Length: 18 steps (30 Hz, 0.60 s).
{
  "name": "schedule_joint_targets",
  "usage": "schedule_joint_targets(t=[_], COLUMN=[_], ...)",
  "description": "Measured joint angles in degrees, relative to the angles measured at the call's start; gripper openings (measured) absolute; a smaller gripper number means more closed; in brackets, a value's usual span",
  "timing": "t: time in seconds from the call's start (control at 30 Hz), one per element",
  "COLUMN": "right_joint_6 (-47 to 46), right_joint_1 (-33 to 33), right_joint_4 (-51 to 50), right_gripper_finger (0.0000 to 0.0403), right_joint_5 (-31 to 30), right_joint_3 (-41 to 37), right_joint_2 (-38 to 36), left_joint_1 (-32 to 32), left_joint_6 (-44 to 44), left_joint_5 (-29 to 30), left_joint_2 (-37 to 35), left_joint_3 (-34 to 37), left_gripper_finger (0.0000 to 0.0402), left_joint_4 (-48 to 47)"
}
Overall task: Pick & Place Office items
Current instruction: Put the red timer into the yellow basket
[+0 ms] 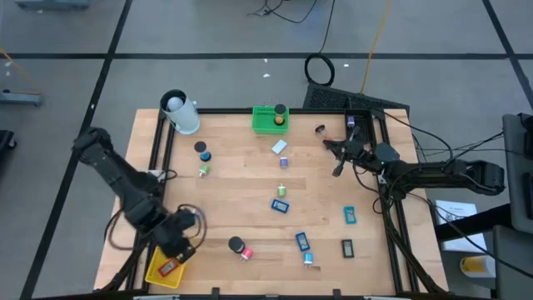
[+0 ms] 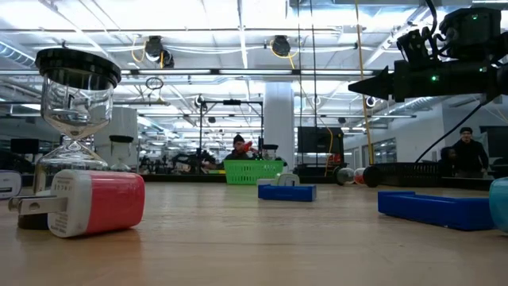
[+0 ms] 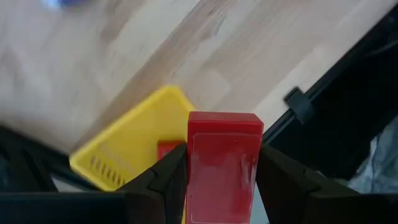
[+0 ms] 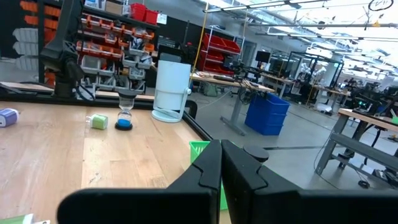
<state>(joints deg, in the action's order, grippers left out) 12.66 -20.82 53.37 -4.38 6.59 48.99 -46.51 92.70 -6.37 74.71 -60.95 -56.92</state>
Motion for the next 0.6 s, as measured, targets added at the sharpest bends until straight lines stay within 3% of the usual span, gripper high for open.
schedule_joint_targets(t=[0.17,0.37,0.6], right_joint_6=[-0.6,-1.0,-1.0], right_joint_1=[0.0,0.0,0.0], right_joint_4=[0.1,0.2,0.4], right_gripper_finger=[0.0,0.0,0.0], right_joint_5=[0.0,0.0,0.0], right_joint_3=[0.0,0.0,0.0], right_joint_2=[0.0,0.0,0.0], left_joint_1=[-8.0,-10.7,-12.1], left_joint_6=[10.5,11.2,11.7], left_joint_5=[1.8,2.2,3.6], left_joint_2=[0.3,0.8,0.9], left_joint_3=[1.9,7.7,17.4], left_gripper_finger=[0.0164,0.0164,0.0164], left_joint_4=[0.2,1.8,16.6])
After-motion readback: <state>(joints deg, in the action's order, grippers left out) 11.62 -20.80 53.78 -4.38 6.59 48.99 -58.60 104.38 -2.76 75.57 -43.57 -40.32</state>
